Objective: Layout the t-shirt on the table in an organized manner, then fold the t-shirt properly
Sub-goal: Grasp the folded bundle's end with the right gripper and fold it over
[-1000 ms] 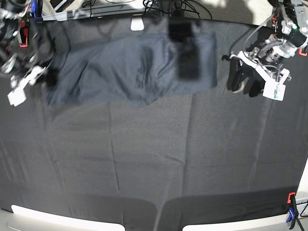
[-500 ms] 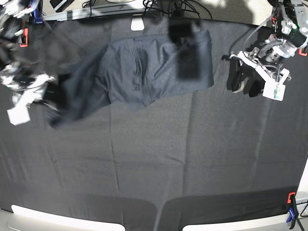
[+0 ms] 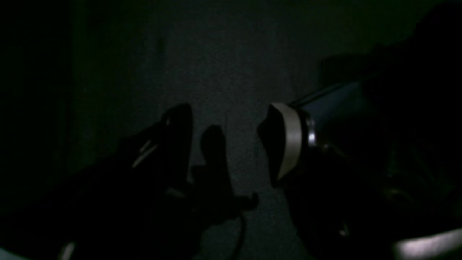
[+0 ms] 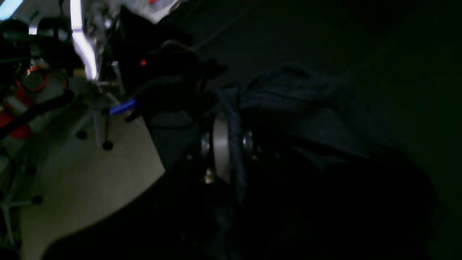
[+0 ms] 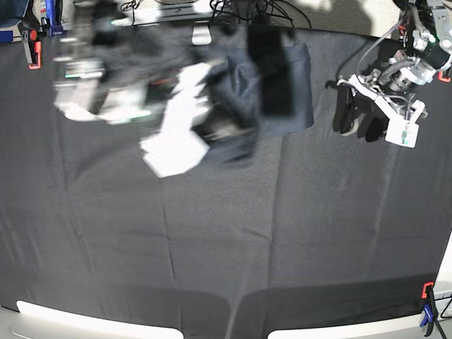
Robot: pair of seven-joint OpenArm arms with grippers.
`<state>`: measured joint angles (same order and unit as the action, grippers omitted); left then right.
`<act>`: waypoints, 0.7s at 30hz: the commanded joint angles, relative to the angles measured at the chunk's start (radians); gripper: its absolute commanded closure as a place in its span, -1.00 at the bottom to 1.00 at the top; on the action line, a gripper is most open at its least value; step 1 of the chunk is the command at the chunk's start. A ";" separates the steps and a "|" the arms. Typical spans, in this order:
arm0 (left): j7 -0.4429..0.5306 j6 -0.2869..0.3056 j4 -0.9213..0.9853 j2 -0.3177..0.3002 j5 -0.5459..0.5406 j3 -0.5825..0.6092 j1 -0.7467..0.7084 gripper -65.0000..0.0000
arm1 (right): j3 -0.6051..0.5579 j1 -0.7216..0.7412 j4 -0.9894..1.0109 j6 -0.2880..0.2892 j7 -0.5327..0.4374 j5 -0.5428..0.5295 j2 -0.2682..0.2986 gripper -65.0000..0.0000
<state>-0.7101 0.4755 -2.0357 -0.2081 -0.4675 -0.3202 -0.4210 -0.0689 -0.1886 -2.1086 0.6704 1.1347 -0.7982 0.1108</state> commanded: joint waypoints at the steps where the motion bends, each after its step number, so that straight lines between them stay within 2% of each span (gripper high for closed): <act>1: 0.023 0.004 -0.019 -0.006 -0.013 -0.006 0.002 0.06 | -0.034 0.008 -0.018 -0.018 -0.035 -0.005 -0.012 1.00; 8: 0.023 0.003 -0.019 -0.006 -0.012 -0.008 0.002 0.06 | -0.230 0.008 -0.010 -0.125 -0.092 0.198 -0.061 1.00; 14: 0.023 0.003 -0.019 -0.006 -0.012 -0.008 0.003 0.05 | -0.305 0.009 0.089 -0.128 -0.178 0.216 -0.105 0.98; 18: 0.024 0.003 -0.019 -0.006 0.036 -0.008 0.003 0.05 | -0.383 0.009 0.139 -0.123 -0.212 0.185 -0.105 0.37; 19: 0.023 0.003 -0.019 -0.006 0.057 -0.008 0.003 0.05 | -0.403 0.009 0.140 -0.111 -0.212 0.160 -0.105 0.30; 21: 0.024 0.003 -0.019 -0.006 0.078 -0.021 0.003 0.06 | -0.443 0.011 0.140 -0.056 -0.212 0.108 -0.106 0.27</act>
<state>-0.7105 0.4759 -2.0357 -0.2077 -0.3813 -0.3332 -0.4210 -0.5125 -0.1856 -1.9511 0.5999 0.9569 -0.6693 0.0135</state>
